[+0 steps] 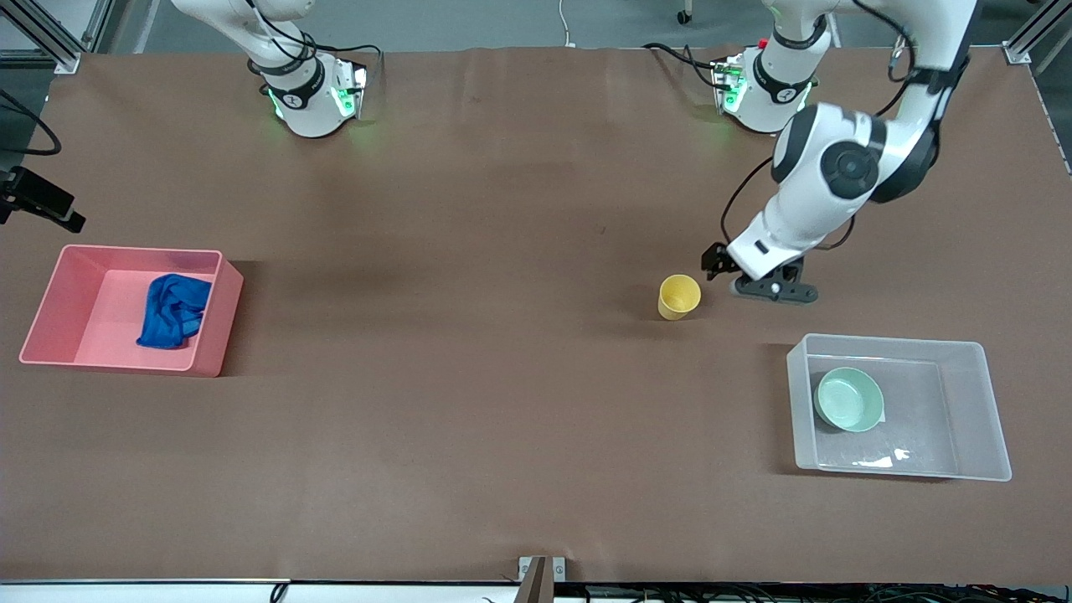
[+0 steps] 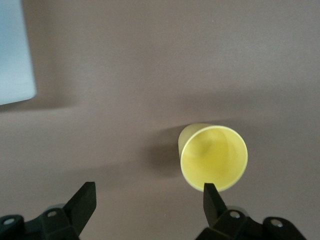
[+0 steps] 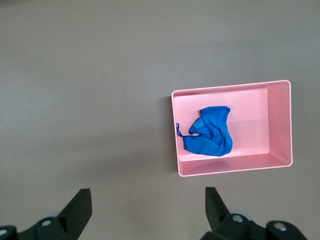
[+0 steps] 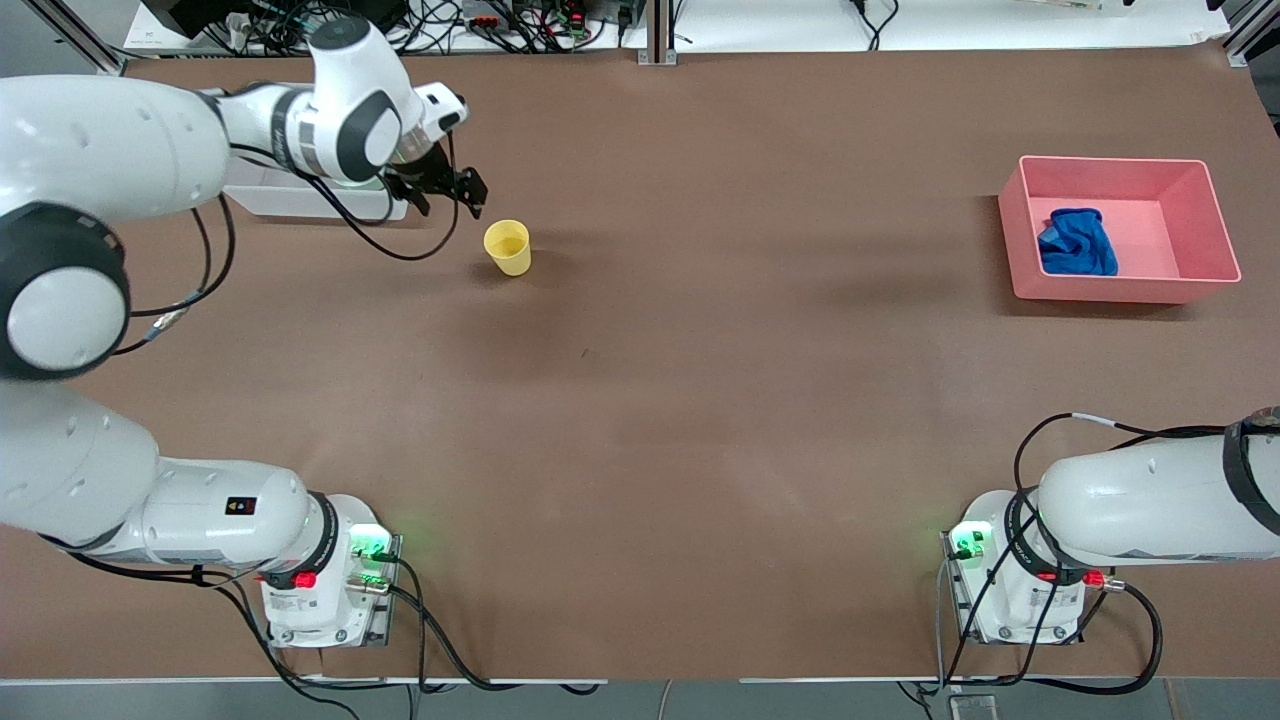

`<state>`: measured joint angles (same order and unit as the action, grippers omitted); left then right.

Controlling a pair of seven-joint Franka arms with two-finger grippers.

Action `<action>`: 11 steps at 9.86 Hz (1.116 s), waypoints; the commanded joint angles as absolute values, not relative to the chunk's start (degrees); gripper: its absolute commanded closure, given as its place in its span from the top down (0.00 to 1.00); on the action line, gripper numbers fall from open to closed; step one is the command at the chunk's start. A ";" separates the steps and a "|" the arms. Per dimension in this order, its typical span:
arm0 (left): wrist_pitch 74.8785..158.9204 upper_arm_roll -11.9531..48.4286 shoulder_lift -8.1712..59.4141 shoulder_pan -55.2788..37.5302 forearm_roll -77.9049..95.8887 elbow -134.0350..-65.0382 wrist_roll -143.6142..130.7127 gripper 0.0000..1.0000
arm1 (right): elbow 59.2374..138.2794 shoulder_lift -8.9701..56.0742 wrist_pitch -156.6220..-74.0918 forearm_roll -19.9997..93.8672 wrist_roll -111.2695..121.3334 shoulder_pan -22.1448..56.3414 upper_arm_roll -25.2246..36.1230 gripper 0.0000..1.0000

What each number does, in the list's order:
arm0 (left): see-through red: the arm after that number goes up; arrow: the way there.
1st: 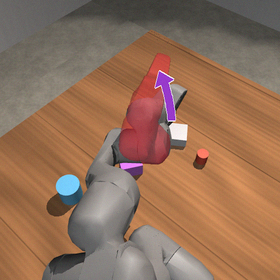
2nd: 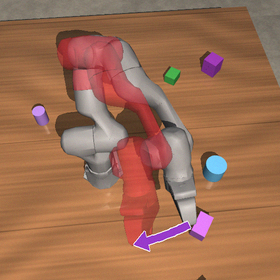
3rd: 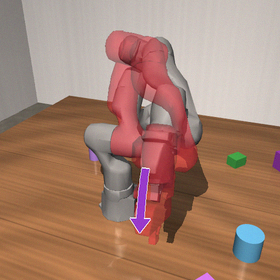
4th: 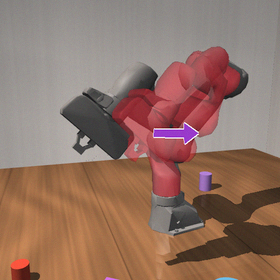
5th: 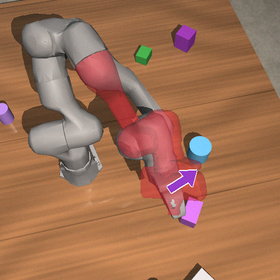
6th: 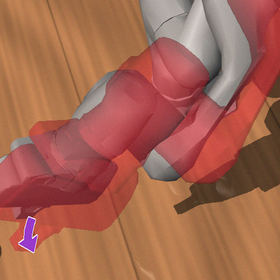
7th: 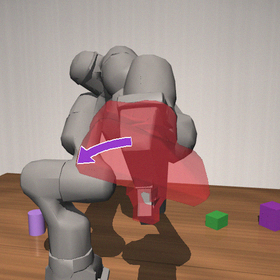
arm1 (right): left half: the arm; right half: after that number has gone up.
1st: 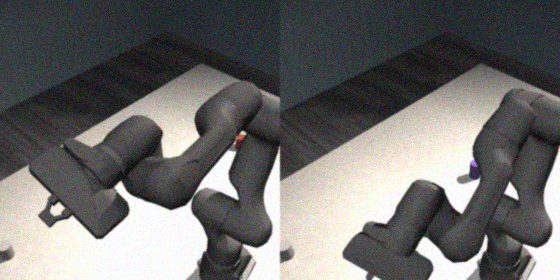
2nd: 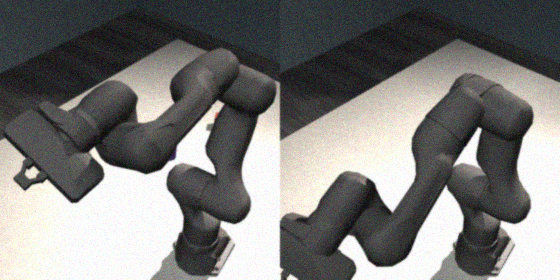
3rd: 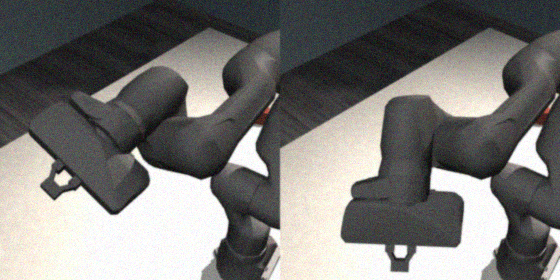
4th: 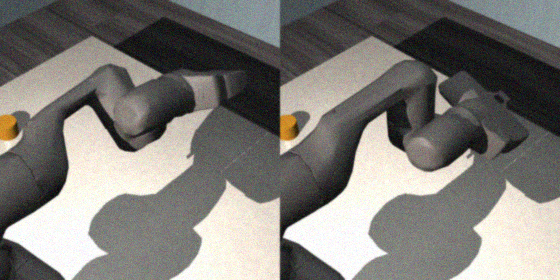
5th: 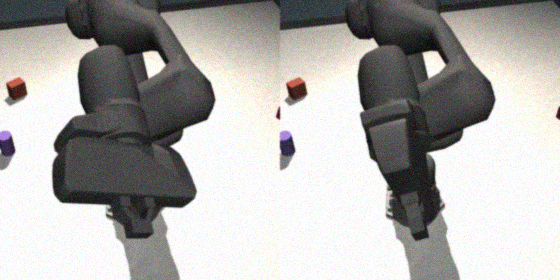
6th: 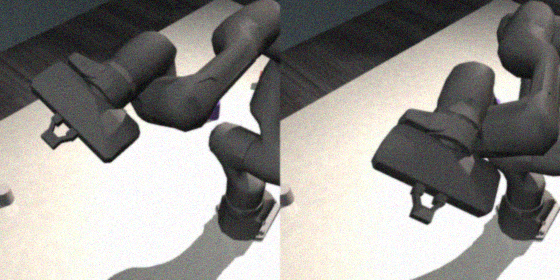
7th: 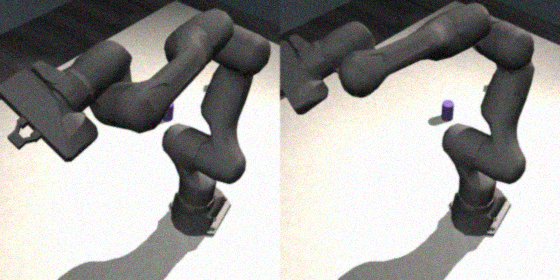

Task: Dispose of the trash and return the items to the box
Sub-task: 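Move the left gripper to the yellow cup and grasp it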

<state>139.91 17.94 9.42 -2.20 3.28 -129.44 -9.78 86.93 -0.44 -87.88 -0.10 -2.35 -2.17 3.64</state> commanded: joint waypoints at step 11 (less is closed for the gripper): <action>146.08 19.51 18.30 -3.34 -1.41 -129.81 -15.90 0.00 | 86.31 -0.18 -85.96 0.09 -3.08 -2.46 3.60 1.00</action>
<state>146.13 19.42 18.95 -3.24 0.13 -129.06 -13.81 86.92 -0.39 -86.60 -0.10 -2.35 -2.19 3.67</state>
